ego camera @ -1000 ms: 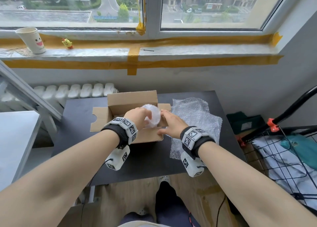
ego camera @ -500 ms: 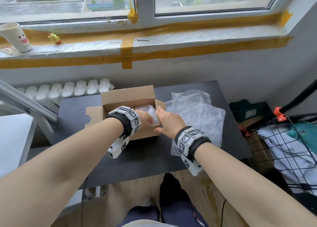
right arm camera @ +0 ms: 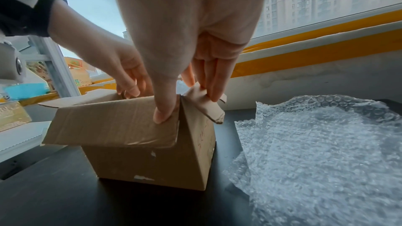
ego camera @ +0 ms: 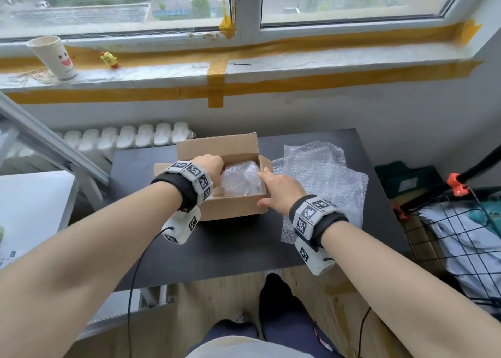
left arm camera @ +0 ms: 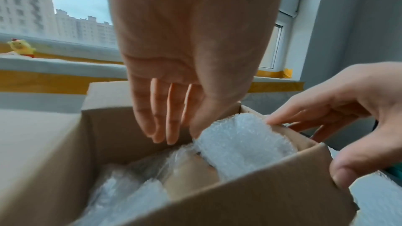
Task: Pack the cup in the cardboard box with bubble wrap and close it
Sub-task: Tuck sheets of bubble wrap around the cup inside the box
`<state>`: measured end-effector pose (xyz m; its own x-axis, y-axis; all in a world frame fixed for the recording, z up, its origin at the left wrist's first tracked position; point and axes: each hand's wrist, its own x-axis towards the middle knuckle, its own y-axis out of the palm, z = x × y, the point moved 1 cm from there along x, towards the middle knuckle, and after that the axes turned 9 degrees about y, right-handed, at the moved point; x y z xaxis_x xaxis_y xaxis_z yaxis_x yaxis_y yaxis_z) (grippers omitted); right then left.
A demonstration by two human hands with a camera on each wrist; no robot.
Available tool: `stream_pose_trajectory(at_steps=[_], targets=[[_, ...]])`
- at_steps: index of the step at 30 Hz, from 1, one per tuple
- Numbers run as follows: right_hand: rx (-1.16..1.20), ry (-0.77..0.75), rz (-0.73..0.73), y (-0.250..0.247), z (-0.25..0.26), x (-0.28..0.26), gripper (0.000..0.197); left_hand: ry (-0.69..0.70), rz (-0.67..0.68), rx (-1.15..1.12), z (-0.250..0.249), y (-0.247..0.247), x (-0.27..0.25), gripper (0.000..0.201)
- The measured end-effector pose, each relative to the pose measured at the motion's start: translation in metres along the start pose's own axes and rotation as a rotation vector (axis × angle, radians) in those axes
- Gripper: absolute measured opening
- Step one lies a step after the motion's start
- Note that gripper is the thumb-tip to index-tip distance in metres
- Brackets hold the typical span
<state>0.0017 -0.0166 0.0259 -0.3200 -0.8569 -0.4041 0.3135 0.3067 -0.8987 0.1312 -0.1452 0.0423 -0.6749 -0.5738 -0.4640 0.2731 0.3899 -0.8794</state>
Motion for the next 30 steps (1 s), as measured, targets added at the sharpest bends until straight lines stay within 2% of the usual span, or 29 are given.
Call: stream_pose_trajectory(at_steps=[4, 8, 12, 14, 18, 20, 24, 30], targets=[[-0.002, 0.009, 0.015, -0.003, 0.002, 0.000, 0.072, 0.041, 0.007, -0.064, -0.004, 0.009, 0.002, 0.045], [-0.027, -0.009, 0.014, -0.006, 0.003, 0.005, 0.068, 0.100, 0.040, -0.059, -0.018, 0.013, 0.009, 0.038], [-0.041, -0.088, 0.029, -0.008, 0.000, 0.010, 0.089, 0.161, 0.170, 0.068, -0.030, 0.023, 0.015, 0.034], [-0.113, -0.140, 0.058, -0.009, -0.002, 0.013, 0.091, 0.184, 0.201, 0.097, -0.032, 0.023, 0.017, 0.034], [-0.233, -0.223, 0.050, -0.009, -0.004, 0.021, 0.086, 0.245, 0.030, 0.019, -0.017, 0.014, 0.017, 0.034], [-0.304, -0.263, 0.055, -0.010, -0.005, 0.023, 0.084, 0.305, 0.002, -0.007, -0.008, 0.011, 0.017, 0.040], [-0.372, -0.292, 0.068, -0.009, -0.006, 0.027, 0.086, 0.397, 0.180, 0.038, -0.004, 0.019, 0.016, 0.036], [-0.511, -0.327, 0.092, -0.004, 0.001, 0.039, 0.076, 0.365, 0.307, 0.217, -0.015, 0.035, 0.026, 0.045]])
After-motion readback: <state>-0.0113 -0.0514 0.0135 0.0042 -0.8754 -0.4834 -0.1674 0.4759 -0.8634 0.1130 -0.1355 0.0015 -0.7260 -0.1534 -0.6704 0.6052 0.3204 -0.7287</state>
